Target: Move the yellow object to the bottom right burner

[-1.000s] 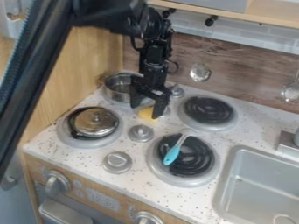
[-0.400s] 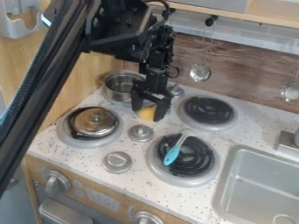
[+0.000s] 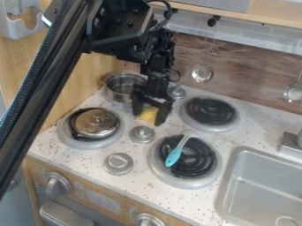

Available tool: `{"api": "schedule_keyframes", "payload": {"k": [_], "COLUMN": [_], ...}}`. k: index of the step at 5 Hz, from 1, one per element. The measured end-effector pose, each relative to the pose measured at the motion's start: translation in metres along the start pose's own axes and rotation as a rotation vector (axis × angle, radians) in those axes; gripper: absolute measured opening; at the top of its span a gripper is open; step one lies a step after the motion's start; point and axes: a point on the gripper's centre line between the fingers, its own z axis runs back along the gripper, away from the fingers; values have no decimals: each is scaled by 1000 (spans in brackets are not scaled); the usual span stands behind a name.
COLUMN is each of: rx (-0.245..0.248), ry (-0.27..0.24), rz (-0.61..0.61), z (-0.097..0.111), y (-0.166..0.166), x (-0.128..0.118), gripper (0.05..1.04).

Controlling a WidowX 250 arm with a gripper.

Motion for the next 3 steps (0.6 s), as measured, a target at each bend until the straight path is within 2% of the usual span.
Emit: {"api": "schedule_keyframes", "payload": {"k": [1, 2, 3], "rx": [0, 0, 2], "ry": [5, 6, -9], "rz": [14, 12, 15], "z": [-2, -7, -6], "y": [0, -1, -2], "x": [-2, -4, -7], "gripper": [941, 793, 790]}}
